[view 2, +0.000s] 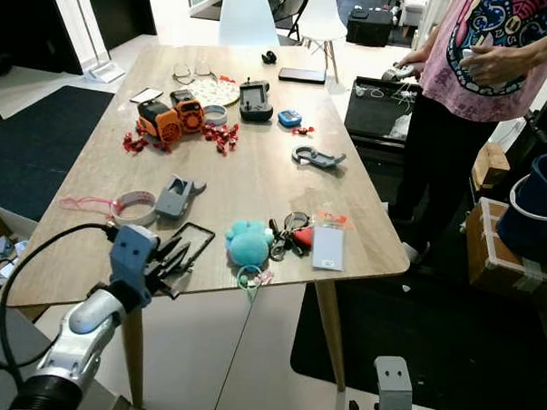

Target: Hang keys on a hook

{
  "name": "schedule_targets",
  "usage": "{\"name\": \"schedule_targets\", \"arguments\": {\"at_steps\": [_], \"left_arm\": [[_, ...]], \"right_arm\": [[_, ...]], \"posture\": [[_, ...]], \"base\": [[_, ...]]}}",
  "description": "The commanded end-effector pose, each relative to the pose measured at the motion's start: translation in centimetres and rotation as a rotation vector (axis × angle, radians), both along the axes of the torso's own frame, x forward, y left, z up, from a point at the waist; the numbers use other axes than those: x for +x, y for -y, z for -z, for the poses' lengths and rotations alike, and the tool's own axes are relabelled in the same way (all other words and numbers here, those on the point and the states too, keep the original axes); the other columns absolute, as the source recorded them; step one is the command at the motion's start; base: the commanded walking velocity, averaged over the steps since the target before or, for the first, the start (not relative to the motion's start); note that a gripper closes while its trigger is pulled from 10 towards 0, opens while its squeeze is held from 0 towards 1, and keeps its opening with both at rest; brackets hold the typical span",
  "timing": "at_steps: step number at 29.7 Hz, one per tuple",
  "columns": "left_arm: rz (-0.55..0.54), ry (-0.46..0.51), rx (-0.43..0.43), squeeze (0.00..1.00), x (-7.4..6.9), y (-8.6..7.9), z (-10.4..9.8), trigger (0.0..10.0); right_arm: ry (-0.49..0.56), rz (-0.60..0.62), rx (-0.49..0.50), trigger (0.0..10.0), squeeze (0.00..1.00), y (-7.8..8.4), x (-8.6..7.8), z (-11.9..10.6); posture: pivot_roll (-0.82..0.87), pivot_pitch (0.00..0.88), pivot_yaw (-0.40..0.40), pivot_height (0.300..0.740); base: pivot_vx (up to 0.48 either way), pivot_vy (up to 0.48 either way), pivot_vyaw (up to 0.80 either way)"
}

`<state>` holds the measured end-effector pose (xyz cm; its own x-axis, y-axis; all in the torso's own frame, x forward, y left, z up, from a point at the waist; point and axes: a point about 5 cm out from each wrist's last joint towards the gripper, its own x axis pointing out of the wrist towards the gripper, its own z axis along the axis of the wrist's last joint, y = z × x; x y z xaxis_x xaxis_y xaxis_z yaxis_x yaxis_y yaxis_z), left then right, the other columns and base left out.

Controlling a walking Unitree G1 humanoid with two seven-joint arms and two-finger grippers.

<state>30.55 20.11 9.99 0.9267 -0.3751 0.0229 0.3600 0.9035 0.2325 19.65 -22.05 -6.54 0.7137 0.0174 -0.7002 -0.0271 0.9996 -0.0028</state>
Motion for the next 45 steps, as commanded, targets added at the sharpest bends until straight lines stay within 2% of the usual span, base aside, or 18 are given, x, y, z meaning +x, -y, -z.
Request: {"name": "schedule_targets", "arguments": {"at_steps": [1,23,35,45], "left_arm": [[-0.008,-0.011,0.02,0.0,-0.3,-1.2,0.2,10.0],[0.027,-0.059,0.045,0.0,-1.5,-2.4,1.5,10.0],[0.025,-0.076,0.051,0.0,-1.7,-2.6,1.9,10.0],[0.002,-0.081,0.059,0.0,-1.9,-3.4,2.1,10.0]], "right_arm": [[-0.012,0.023,0.009,10.0,0.0,0.0,-0.5,0.3],[-0.012,0.022,0.008,10.0,0.0,0.1,-0.5,0.3],[-0.011,0.019,0.008,10.0,0.0,0.0,-0.5,0.3],[-0.011,0.02,0.008,10.0,0.0,0.0,-0.5,0.3]], "posture": [[0.01,0.101,0.001,0.74],[0.02,0.103,-0.002,0.74],[0.02,0.097,-0.002,0.74],[0.02,0.093,0.001,0.74]], "base": [[0.0,0.0,0.0],[0.0,0.0,0.0],[0.0,0.0,0.0],[0.0,0.0,0.0]]}}
